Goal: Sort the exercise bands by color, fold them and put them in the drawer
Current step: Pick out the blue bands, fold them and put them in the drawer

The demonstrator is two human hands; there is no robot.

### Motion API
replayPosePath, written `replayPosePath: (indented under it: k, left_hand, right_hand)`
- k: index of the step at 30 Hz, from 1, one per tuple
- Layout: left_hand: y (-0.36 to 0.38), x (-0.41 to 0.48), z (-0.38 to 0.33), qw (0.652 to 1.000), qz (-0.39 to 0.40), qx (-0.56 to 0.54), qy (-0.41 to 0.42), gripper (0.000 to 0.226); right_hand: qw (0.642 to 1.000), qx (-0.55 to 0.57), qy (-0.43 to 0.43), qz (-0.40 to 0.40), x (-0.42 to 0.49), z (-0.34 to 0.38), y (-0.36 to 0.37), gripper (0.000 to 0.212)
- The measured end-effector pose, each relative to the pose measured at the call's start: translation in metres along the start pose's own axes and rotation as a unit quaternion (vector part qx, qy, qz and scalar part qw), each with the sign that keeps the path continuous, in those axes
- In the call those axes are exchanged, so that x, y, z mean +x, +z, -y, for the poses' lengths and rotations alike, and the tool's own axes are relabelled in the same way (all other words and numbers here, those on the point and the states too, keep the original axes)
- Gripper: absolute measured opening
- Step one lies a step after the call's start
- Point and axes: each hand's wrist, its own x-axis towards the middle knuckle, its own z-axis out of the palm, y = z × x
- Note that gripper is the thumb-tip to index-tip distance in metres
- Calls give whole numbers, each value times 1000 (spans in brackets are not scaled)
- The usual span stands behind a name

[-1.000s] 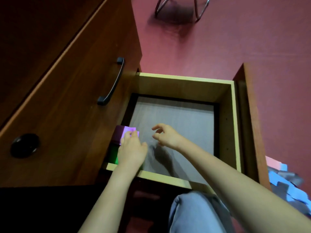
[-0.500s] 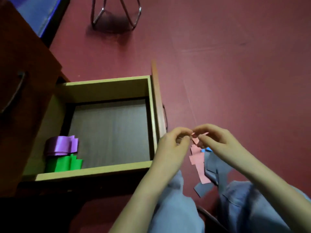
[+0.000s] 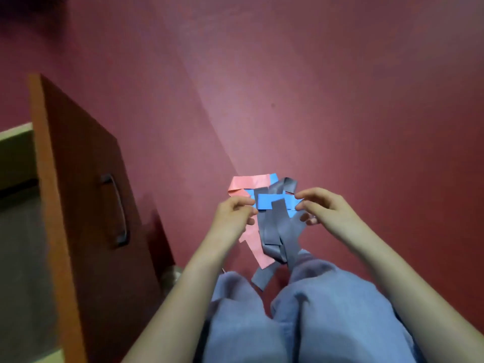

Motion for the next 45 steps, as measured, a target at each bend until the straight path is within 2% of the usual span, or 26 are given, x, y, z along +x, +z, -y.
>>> replayPosePath:
  k: [3,6,9,12,16,18,21,24,27,29,30,32,34,36,38,41,43,45]
  left_hand:
    - [14,41,4,999,15,32,-28,23]
    - [23,85,11,995,36,85,-38,18]
    - [27,121,25,994,36,89,-45,19]
    - [36,158,45,997,23,53,-55,20]
    - [57,183,82,990,4,-76,-115,18]
    - [64,188,100,985,4,-99,-144,19]
    - [66,195,123,982,2,-81,-169,24]
    - [66,201,135,983,-15,-71,-168,20]
    - [64,206,142,983,-35,-92,-155,22]
    - [63,208,144,987,-34,-84,-132,40]
    - [64,207,144,990,-26,-75,-114,44]
    - [66,202,140,993,8,-101,-63,36]
    - [67,197,136,985,45,-164,-24,24]
    - [63,197,136,978,75,-196,-17,27]
    - [59,198,135,975,92,-201,-25,31]
    - [56,199,132,988,60,-144,-15,21]
    - [55,199,129,992,42,-122,-10,18]
    - [52,201,127,981,85,-158,-69,29]
  right_hand:
    - [999,9,34,-19,28,-27,-12,32]
    - [997,8,67,-35,60,-62,-18,32]
    - [994,-2,91,-56,90,-95,-11,30]
    - [993,-37,82,-76,133,-126,2,20]
    - [986,-141,25,-87,188,-151,33,24]
    - [978,-197,7,-62,210,-166,53,29]
    - [938,-346,10,12,226,-192,78,41]
    - [881,-472,-15,-1,231,-201,85,39]
    - [870,-488,-64,-28,224,-195,83,25]
    - [889,-442,-110,-49,211,-189,82,16]
    - [911,-386,-130,-61,202,-184,83,13]
    - [965,-223,-127,-58,184,-174,87,14]
    - [992,-67,-98,-34,168,-166,91,15]
    - [995,88,-53,-2,158,-162,92,9]
    - [983,185,-9,14,155,-161,90,15]
    - [970,238,35,22,160,-164,85,10]
    - [961,270,54,38,162,-164,83,16]
    - [953,291,62,51,161,-163,83,12]
